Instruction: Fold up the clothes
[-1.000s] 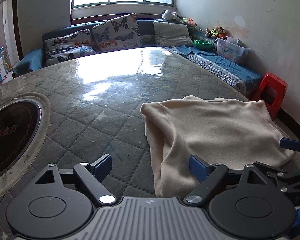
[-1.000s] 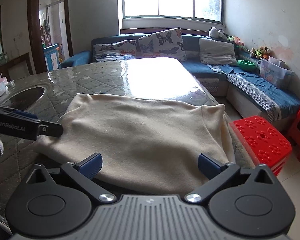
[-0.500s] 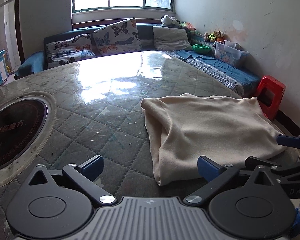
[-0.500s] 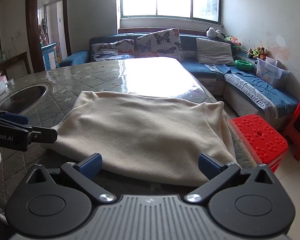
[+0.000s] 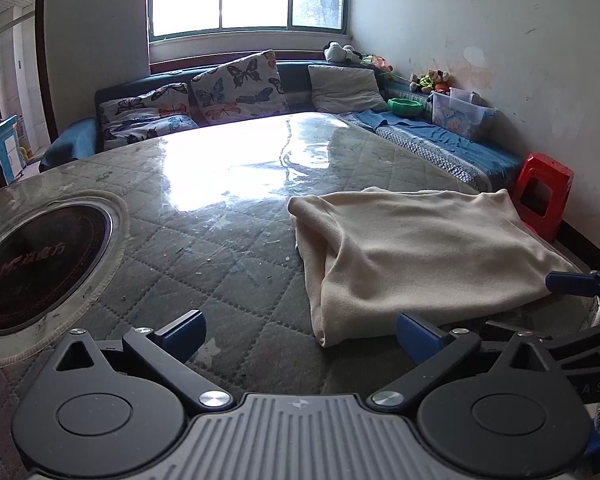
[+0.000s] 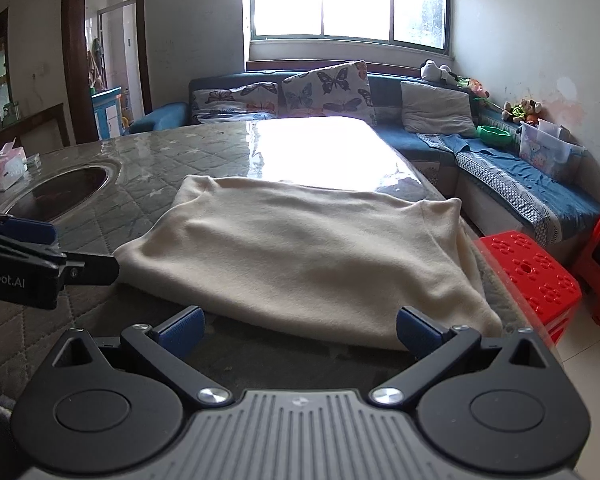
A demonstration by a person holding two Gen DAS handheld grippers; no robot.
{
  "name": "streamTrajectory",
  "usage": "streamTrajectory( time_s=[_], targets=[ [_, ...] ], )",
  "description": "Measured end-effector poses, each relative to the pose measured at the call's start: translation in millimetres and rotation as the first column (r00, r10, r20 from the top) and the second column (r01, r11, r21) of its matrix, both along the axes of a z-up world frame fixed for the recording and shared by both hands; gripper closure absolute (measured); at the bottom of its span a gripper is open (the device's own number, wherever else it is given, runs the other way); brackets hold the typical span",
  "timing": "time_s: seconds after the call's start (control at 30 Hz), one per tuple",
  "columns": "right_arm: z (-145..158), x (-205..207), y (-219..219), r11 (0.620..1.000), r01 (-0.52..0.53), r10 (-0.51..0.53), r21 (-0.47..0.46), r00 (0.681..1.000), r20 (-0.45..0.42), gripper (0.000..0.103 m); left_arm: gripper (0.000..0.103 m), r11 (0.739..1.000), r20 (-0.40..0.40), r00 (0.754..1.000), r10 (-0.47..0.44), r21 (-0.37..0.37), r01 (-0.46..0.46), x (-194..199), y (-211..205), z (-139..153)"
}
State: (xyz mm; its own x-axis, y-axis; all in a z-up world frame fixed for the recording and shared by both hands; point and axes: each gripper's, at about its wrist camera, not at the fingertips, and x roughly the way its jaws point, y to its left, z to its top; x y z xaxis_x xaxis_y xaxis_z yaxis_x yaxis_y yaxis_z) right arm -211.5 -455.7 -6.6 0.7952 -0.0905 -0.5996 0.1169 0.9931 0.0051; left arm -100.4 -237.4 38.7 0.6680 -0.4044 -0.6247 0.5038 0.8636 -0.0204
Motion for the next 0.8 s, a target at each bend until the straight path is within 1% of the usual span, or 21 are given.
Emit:
streamTrajectory(
  time_s=[0.47, 0.8],
  targets=[
    [0.5, -13.6, 4.3, 1.0, 0.012, -0.012, 0.006, 1.0, 0.007, 0.0, 0.0, 1.0, 0.006, 1.0, 0.005, -0.018, -0.004, -17.4, 6.8, -2.0],
    [-2.3, -22.8, 13.6, 1.0, 0.029, -0.029, 0.009, 0.999, 0.015, 0.0, 0.0, 1.0, 0.028, 1.0, 0.005, -0.023, -0.005, -27.0, 11.1, 1.3]
  ],
)
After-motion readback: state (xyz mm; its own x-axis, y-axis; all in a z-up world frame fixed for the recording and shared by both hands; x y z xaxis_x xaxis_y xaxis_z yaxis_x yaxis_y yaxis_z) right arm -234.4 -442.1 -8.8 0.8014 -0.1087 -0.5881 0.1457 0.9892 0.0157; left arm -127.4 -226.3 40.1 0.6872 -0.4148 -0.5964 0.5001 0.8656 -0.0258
